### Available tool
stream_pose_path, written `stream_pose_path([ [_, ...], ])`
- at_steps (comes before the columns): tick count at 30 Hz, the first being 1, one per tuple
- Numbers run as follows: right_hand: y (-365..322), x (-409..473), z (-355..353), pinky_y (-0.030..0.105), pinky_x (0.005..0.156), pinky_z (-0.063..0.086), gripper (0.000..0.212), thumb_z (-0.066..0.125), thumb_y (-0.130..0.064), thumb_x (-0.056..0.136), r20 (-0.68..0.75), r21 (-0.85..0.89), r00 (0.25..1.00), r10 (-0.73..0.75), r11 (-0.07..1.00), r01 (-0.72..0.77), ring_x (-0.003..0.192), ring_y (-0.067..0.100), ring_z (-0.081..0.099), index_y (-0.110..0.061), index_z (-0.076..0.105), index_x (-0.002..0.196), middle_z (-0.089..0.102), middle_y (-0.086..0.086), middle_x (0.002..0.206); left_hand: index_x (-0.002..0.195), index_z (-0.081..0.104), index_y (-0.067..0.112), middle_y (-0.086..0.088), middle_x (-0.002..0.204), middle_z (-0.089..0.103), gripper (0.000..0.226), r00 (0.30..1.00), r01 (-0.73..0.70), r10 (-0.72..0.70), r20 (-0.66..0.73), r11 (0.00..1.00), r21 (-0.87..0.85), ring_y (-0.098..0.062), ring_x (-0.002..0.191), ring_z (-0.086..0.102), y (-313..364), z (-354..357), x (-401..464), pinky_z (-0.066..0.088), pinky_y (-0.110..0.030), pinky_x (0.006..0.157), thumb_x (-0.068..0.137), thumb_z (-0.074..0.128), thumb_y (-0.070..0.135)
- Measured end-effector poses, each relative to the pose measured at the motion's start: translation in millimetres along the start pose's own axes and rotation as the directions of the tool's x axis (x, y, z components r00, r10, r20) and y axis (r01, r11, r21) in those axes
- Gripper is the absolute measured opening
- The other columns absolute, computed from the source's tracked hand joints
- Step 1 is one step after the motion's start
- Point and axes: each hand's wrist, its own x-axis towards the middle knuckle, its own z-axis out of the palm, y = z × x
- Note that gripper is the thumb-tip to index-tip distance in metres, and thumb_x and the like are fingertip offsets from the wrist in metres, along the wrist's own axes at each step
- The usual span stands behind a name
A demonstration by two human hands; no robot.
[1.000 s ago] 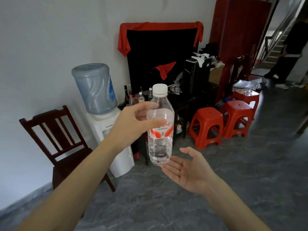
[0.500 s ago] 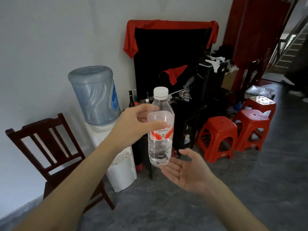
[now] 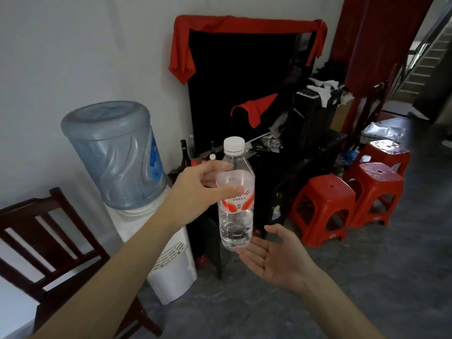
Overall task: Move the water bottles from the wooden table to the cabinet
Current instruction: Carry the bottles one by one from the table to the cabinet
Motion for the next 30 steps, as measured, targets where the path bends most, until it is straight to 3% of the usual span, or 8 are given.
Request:
stream_pose_path([
  [4,-31,31,-10,0.036,0.091,0.053,0.055,0.058,-0.033,0.080,0.005,0.003,1.000,0.002,1.000,-0.002,0.093,0.028,0.075,0.004,0.063,0.120,0.071,0.020,0.117,0.117,0.071,0.031,0.007,0.110,0.077,0.058,0.999,0.033,-0.033,0.003,0.999,-0.043,-0.011,0.101,0.073,-15,8,46,0.057,-0.040,0.099,0.062,0.085,0.047],
  [7,-65,59,-23,0.037,0.096,0.052,0.055,0.058,-0.033,0.082,0.010,0.018,1.000,0.013,1.000,-0.013,0.100,0.029,0.073,0.004,0.062,0.123,0.071,0.020,0.119,0.117,0.071,0.034,0.008,0.111,0.077,0.054,0.999,0.048,-0.048,0.008,0.998,-0.040,-0.012,0.103,0.073,-29,21,89,0.057,-0.043,0.099,0.067,0.089,0.044],
  [11,-123,98,-41,0.037,0.093,0.055,0.056,0.058,-0.034,0.082,0.017,0.034,1.000,0.015,0.999,-0.016,0.095,0.029,0.074,0.004,0.061,0.124,0.071,0.019,0.118,0.117,0.070,0.033,0.008,0.110,0.077,0.053,0.998,0.066,-0.066,-0.008,0.997,-0.028,-0.012,0.103,0.074,-37,42,153,0.057,-0.042,0.099,0.069,0.090,0.043],
  [14,-169,122,-50,0.036,0.082,0.060,0.053,0.055,-0.033,0.088,0.017,0.032,1.000,0.016,0.999,-0.017,0.097,0.029,0.074,0.004,0.060,0.125,0.071,0.020,0.119,0.114,0.071,0.029,0.007,0.107,0.078,0.040,0.996,0.081,-0.083,-0.035,0.995,-0.049,-0.009,0.099,0.074,-38,57,201,0.058,-0.036,0.097,0.077,0.086,0.027],
  [21,-258,180,-63,0.038,0.078,0.061,0.048,0.049,-0.030,0.095,0.002,0.009,1.000,0.020,1.000,-0.020,0.097,0.030,0.074,0.005,0.059,0.127,0.071,0.021,0.118,0.115,0.071,0.026,0.014,0.102,0.078,0.041,0.990,0.072,-0.076,-0.123,0.997,-0.036,-0.001,0.092,0.072,-49,82,283,0.056,-0.019,0.082,0.077,0.086,0.026],
  [26,-291,224,-67,0.041,0.085,0.058,0.046,0.047,-0.028,0.097,0.013,-0.008,0.998,0.053,0.999,-0.053,0.106,0.031,0.070,0.004,0.059,0.128,0.069,0.021,0.121,0.120,0.069,0.024,0.009,0.105,0.077,0.048,0.979,0.088,-0.086,-0.186,0.996,0.002,-0.007,0.096,0.073,-72,80,331,0.059,-0.029,0.090,0.076,0.087,0.029],
  [30,-317,261,-64,0.038,0.087,0.058,0.045,0.045,-0.027,0.099,-0.010,-0.018,0.998,0.066,0.998,-0.066,0.112,0.032,0.068,0.004,0.060,0.126,0.070,0.021,0.121,0.118,0.068,0.026,0.013,0.103,0.076,0.049,0.979,0.079,-0.069,-0.191,0.996,0.044,-0.004,0.097,0.072,-94,79,367,0.058,-0.029,0.091,0.073,0.087,0.034],
])
